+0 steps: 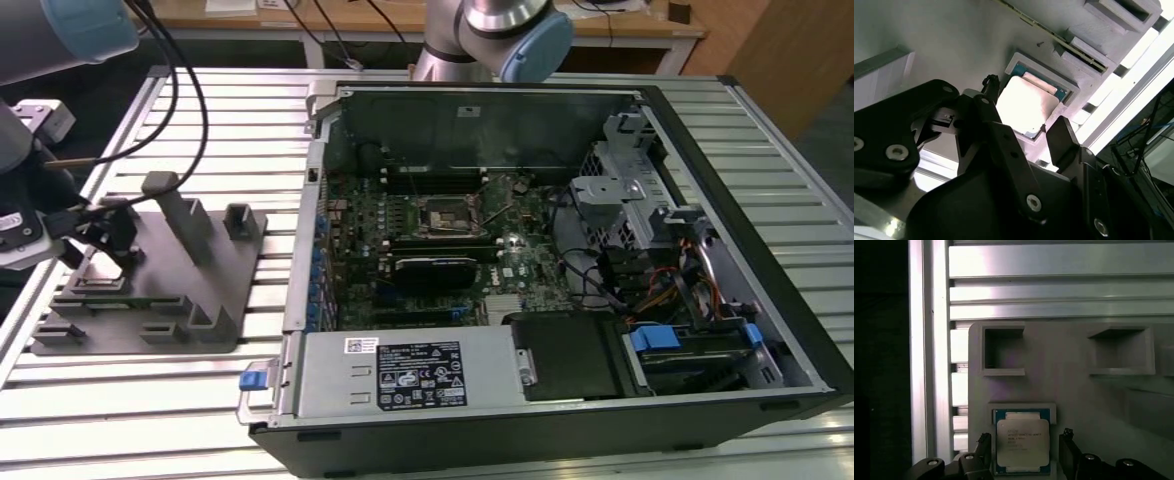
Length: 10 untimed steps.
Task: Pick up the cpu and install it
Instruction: 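Pick up the cpu and move it towards the insertion slot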
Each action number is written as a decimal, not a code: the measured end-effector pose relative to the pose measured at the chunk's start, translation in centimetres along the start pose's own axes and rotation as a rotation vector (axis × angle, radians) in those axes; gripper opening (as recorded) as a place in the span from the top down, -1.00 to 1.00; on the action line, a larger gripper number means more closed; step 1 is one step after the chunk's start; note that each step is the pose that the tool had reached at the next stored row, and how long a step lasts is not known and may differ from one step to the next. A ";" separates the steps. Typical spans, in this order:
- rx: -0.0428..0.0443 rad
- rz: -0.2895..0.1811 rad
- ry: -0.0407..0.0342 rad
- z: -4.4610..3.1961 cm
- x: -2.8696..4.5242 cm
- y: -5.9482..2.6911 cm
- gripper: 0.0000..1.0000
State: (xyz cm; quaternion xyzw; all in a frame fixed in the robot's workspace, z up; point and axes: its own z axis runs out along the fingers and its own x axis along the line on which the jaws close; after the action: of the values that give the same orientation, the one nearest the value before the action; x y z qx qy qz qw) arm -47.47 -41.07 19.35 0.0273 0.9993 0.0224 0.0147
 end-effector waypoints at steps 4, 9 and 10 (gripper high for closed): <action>-0.0003 -0.010 0.0005 0.26 0.01 -0.01 -0.29; -0.0006 -0.026 0.0013 0.52 0.02 -0.01 -0.29; -0.0008 -0.028 0.0013 0.58 0.02 -0.01 -0.29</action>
State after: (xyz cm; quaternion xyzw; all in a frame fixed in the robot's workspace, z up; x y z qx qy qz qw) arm -47.47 -41.06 18.77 0.0132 0.9996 0.0226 0.0144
